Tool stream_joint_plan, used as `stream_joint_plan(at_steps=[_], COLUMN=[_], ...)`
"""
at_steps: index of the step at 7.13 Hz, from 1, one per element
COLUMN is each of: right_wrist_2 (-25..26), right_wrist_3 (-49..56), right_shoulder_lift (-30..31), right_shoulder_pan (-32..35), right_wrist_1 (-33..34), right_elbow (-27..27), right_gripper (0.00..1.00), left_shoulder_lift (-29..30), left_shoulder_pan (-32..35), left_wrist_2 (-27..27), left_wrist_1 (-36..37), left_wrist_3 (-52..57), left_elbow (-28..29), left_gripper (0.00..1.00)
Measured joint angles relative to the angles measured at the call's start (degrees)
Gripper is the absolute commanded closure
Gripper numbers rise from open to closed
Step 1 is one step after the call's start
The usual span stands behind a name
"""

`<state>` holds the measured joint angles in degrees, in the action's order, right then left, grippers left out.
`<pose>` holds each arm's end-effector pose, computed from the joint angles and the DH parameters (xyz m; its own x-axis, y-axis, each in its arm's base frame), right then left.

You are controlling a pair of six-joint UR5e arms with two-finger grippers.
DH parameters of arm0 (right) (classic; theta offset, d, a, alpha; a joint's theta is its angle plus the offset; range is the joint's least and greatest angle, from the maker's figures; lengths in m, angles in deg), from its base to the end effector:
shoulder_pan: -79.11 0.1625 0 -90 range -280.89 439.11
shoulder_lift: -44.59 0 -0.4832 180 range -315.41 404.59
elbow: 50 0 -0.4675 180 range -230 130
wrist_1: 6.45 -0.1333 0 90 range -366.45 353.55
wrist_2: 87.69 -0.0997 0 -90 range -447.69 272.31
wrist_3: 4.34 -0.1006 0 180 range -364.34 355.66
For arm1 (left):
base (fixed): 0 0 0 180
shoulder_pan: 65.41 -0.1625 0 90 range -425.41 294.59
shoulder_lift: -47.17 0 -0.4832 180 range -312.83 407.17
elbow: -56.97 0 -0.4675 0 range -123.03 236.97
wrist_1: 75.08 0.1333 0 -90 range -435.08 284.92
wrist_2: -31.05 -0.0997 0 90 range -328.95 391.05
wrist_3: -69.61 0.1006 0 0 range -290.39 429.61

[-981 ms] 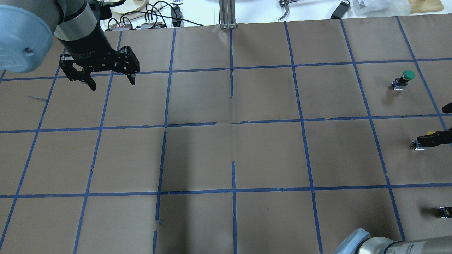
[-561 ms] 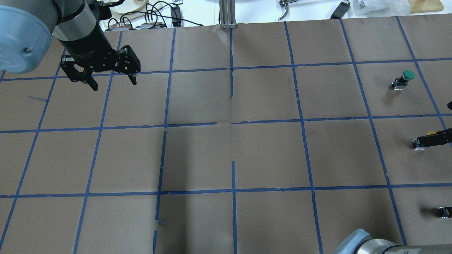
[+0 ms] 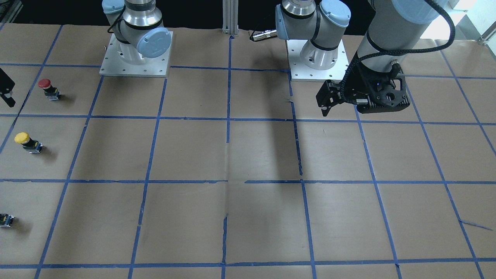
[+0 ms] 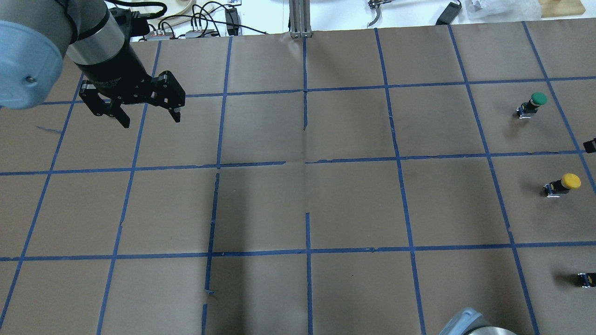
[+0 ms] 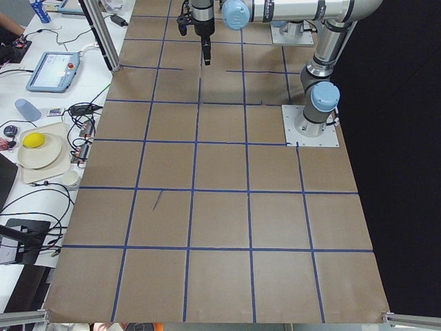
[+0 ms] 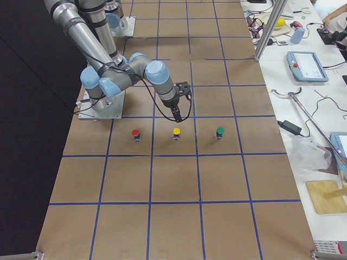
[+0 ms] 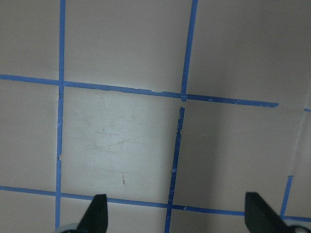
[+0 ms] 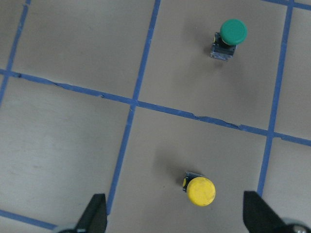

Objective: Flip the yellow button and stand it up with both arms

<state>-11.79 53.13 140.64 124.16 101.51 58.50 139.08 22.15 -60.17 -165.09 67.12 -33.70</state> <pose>-0.2516 -0.4754 0.4547 -0.9709 -0.2344 -0.0494 -0.2145 0.9426 -0.2561 -0.1064 -0.5832 0.5194 -0.9961 -0.0849 -0.0232 -0.0859 0.9953 0.0442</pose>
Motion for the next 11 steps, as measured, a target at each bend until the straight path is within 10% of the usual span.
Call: stream_joint_plan(at_steps=[2,7,11], right_wrist_2=[0.6,10.3,14.7], right_wrist_3=[-14.3,-51.0,-56.4], right_shoulder_lift=[-0.2,-5.6,-9.7], right_shoulder_pan=[8.1,37.0,43.5], right_wrist_1=[-12.1,-14.3,-15.6], right_elbow=[-9.6,-19.2,-23.9], right_gripper=[0.0,0.0,0.0], left_shoulder_lift=[-0.9,-2.1,-2.7], left_shoulder_pan=[-0.2,-0.8,-1.9], left_wrist_2=[-0.1,0.1,0.0], left_wrist_1=[-0.4,0.3,0.2], left_wrist_3=[1.9,2.7,2.7], left_elbow=[-0.7,-2.9,-3.1], left_gripper=[0.0,0.0,0.0])
